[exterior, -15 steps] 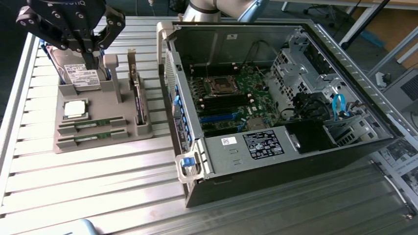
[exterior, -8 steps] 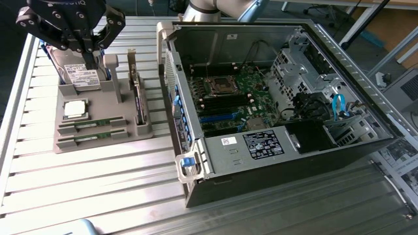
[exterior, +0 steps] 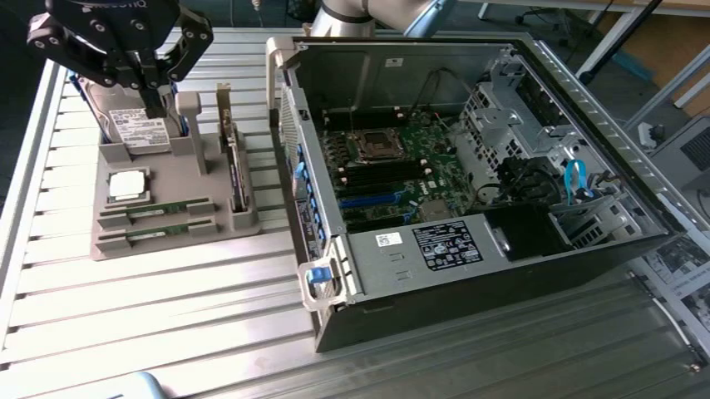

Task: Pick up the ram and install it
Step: 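Pick up the ram and move it above insertion slot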

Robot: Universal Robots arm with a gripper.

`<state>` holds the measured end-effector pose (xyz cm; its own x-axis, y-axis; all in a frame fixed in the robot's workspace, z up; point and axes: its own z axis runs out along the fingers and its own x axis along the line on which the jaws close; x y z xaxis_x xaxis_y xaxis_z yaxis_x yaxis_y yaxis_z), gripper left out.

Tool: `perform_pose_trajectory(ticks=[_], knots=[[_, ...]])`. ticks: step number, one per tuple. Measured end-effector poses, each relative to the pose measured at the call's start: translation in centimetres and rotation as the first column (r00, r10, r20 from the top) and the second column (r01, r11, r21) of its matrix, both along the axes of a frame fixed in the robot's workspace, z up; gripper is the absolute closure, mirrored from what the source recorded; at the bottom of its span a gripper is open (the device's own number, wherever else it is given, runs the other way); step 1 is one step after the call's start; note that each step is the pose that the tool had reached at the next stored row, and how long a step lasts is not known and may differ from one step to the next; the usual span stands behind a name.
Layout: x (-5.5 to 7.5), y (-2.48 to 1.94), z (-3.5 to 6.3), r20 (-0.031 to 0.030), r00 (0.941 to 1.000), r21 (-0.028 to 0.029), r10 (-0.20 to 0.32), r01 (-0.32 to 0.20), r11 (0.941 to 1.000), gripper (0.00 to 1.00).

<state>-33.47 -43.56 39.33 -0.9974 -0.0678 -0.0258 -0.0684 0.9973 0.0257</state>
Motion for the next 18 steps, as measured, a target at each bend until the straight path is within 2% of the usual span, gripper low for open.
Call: perform_pose_trajectory(ticks=[10, 12, 18], knots=[[0.00, 0.00, -0.01, -0.0002, 0.9976, -0.0051, 0.070, -0.070, 0.9976, 0.90], [0.00, 0.00, -0.01, -0.0004, 0.9967, -0.0074, 0.081, -0.081, 0.9967, 0.90], [0.00, 0.00, -0.01, -0.0016, 0.9921, -0.0190, 0.125, -0.125, 0.9919, 0.90]])
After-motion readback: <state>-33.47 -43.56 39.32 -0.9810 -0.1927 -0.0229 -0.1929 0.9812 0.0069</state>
